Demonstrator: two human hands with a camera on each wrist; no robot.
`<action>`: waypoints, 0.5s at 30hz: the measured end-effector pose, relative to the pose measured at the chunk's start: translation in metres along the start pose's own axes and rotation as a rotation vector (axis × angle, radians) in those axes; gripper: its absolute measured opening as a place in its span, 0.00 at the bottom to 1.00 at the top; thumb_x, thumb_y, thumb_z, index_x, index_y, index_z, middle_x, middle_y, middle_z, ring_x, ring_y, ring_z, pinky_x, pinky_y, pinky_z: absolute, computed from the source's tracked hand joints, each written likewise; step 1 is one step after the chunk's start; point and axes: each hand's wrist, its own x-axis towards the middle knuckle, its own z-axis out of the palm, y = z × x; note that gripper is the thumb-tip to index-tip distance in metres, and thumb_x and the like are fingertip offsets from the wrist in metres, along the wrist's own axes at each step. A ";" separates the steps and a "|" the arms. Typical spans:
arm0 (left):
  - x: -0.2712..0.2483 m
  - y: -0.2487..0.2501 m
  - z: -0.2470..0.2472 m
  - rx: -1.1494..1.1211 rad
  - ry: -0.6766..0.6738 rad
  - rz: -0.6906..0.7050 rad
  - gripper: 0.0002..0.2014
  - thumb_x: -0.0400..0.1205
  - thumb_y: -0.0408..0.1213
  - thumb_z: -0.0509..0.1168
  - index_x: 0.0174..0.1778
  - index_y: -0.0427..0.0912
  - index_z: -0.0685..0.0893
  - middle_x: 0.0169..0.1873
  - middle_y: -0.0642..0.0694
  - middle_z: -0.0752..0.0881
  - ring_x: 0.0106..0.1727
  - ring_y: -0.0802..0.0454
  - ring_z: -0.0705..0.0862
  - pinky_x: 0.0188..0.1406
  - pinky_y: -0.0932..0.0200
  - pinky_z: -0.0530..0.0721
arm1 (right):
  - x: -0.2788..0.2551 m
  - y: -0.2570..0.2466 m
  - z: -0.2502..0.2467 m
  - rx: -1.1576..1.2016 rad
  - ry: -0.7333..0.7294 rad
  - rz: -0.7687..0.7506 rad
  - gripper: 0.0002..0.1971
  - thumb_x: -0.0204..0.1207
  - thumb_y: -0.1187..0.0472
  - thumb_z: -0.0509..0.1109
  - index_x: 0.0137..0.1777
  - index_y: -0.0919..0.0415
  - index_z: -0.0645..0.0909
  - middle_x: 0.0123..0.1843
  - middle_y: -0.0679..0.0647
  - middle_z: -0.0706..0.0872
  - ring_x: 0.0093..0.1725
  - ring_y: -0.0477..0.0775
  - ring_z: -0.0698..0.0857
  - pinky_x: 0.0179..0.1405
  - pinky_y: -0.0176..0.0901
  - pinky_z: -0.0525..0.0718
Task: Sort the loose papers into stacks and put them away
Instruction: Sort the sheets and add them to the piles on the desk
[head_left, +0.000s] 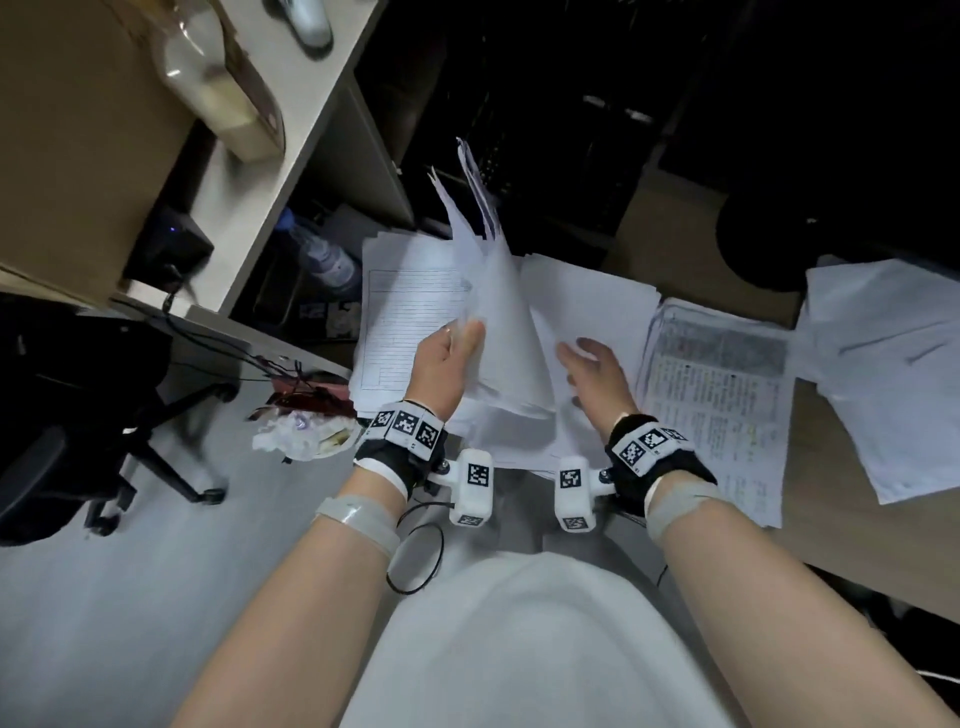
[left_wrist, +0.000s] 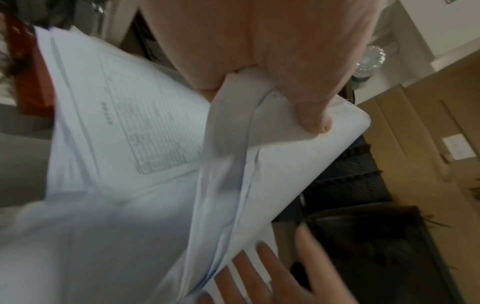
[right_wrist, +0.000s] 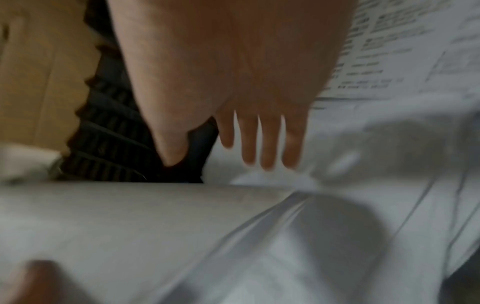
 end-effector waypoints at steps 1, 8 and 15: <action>-0.002 0.004 0.007 -0.003 -0.043 0.012 0.28 0.79 0.61 0.67 0.41 0.34 0.83 0.39 0.38 0.86 0.42 0.41 0.84 0.53 0.37 0.84 | -0.006 -0.013 0.002 0.116 -0.115 0.038 0.32 0.77 0.33 0.67 0.75 0.49 0.73 0.73 0.54 0.81 0.66 0.56 0.83 0.67 0.59 0.81; -0.032 0.043 0.064 -0.045 -0.290 0.152 0.15 0.86 0.48 0.66 0.68 0.52 0.84 0.76 0.46 0.77 0.77 0.52 0.74 0.78 0.48 0.70 | -0.053 -0.052 -0.036 0.788 -0.397 0.006 0.31 0.80 0.38 0.65 0.69 0.65 0.82 0.65 0.67 0.87 0.65 0.64 0.87 0.67 0.58 0.85; -0.056 0.033 0.087 -0.155 -0.235 0.045 0.17 0.75 0.55 0.76 0.57 0.52 0.91 0.83 0.42 0.67 0.80 0.45 0.72 0.79 0.38 0.71 | -0.061 -0.031 -0.071 0.660 -0.204 -0.127 0.25 0.74 0.61 0.77 0.70 0.68 0.79 0.60 0.65 0.90 0.61 0.68 0.88 0.62 0.64 0.86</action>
